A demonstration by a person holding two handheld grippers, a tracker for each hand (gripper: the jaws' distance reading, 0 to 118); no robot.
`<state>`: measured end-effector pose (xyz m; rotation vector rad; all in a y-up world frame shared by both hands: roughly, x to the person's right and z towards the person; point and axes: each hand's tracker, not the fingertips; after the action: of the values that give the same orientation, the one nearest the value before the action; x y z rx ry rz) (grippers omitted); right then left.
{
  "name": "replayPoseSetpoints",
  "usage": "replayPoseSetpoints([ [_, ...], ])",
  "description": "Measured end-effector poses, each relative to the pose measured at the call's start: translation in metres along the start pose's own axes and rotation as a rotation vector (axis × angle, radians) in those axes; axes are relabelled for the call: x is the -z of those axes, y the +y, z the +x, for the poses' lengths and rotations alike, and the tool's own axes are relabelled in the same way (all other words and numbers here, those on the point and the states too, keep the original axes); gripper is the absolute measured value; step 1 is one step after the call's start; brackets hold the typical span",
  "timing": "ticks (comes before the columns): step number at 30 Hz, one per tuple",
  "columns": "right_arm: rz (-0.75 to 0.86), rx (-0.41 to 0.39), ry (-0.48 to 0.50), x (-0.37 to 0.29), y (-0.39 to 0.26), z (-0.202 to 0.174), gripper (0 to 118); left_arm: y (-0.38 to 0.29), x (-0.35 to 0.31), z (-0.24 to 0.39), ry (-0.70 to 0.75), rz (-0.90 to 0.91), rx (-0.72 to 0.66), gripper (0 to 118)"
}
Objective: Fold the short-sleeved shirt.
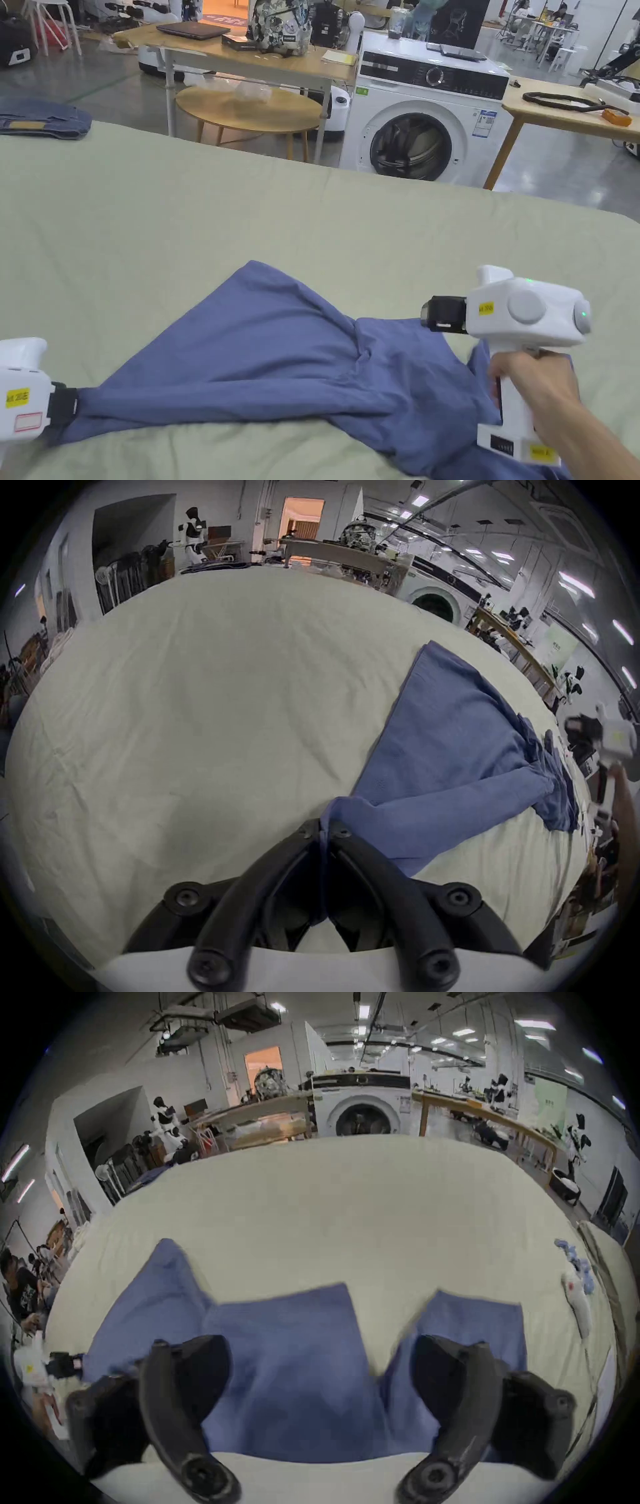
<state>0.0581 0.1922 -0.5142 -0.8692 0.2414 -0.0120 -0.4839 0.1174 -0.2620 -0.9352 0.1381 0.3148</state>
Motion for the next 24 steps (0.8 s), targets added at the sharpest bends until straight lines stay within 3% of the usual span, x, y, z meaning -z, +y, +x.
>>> replayPoseSetpoints([
  [2,-0.068,0.057,0.012,0.024,0.019,0.006,86,0.0,-0.002,0.001,-0.009,0.0,0.01,0],
  [7,-0.179,0.042,-0.053,0.074,0.031,0.013,83,0.003,-0.001,0.005,0.0,-0.013,0.046,0],
  [8,-0.206,0.031,-0.029,0.078,0.029,0.011,75,0.002,-0.001,0.008,0.001,-0.014,0.053,0],
  [9,-0.224,-0.008,-0.034,0.084,0.026,0.008,57,0.002,0.0,0.009,0.0,-0.017,0.057,0],
  [11,-0.269,-0.057,-0.085,0.093,0.016,0.003,49,0.001,0.002,0.009,-0.001,-0.022,0.064,0],
  [12,-0.27,-0.08,-0.097,0.094,0.011,0.002,33,0.0,0.003,0.009,-0.001,-0.021,0.061,0],
  [13,-0.226,-0.076,-0.107,0.091,0.008,0.002,7,-0.001,0.004,0.007,-0.005,-0.022,0.056,0],
  [14,-0.215,-0.065,-0.092,0.088,0.008,0.003,7,-0.002,0.005,0.006,-0.007,-0.025,0.053,0],
  [15,-0.208,-0.067,-0.096,0.08,0.003,-0.004,0,-0.003,0.005,0.005,-0.009,-0.02,0.047,0],
  [17,-0.178,-0.084,-0.132,0.072,-0.001,-0.008,0,-0.004,0.005,0.003,-0.014,-0.016,0.045,0],
  [20,-0.186,-0.044,-0.057,0.064,-0.009,-0.004,0,-0.005,0.003,0.007,-0.018,-0.023,0.049,0],
  [22,-0.13,-0.021,-0.07,0.053,-0.016,-0.005,0,-0.006,0.004,0.007,-0.029,-0.032,0.055,0],
  [24,-0.073,0.03,-0.013,0.045,-0.016,0.008,0,-0.006,0.006,0.003,-0.054,-0.05,0.029,0],
])
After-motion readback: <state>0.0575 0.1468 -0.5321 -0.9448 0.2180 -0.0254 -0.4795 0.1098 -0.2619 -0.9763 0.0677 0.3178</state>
